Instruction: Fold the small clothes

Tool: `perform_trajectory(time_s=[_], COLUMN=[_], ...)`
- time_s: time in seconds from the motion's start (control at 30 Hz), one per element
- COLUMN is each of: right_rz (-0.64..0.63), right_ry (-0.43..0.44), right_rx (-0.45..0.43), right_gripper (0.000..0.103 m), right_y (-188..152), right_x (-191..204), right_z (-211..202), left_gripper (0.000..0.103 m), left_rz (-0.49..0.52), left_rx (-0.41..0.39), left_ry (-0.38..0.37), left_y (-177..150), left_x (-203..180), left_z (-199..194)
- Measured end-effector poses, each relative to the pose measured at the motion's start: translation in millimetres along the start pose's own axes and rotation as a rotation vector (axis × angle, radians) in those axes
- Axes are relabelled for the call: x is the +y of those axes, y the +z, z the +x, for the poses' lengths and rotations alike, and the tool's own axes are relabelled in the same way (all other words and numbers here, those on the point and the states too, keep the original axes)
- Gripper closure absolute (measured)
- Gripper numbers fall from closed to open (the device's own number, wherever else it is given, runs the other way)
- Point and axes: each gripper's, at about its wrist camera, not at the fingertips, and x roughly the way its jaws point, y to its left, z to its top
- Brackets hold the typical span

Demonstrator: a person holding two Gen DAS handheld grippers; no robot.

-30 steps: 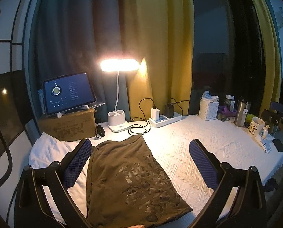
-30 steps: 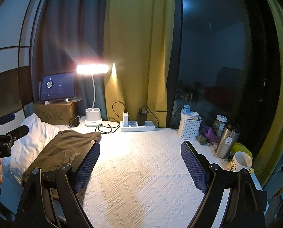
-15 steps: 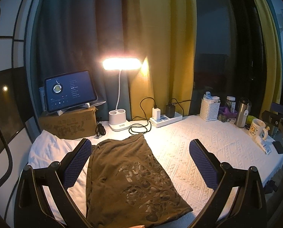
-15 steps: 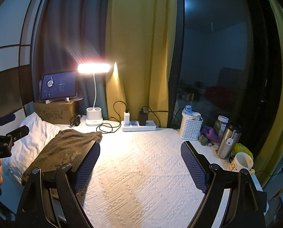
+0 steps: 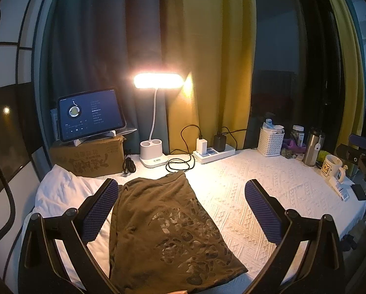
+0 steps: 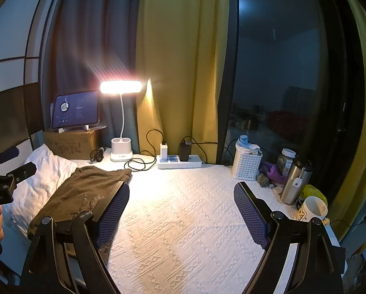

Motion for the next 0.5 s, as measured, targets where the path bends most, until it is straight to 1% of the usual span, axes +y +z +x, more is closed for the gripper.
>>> perform_trajectory(time_s=[0.5], right_rz=[-0.012], right_ry=[0.009], right_rx=[0.003], right_gripper=[0.015], right_y=[0.5], right_x=[2.4], right_z=[4.7], left_gripper=[0.001], left_rz=[-0.018], left_rx=[0.005], left_ry=[0.019], left_y=[-3.3], left_x=[1.0], left_z=[-2.3])
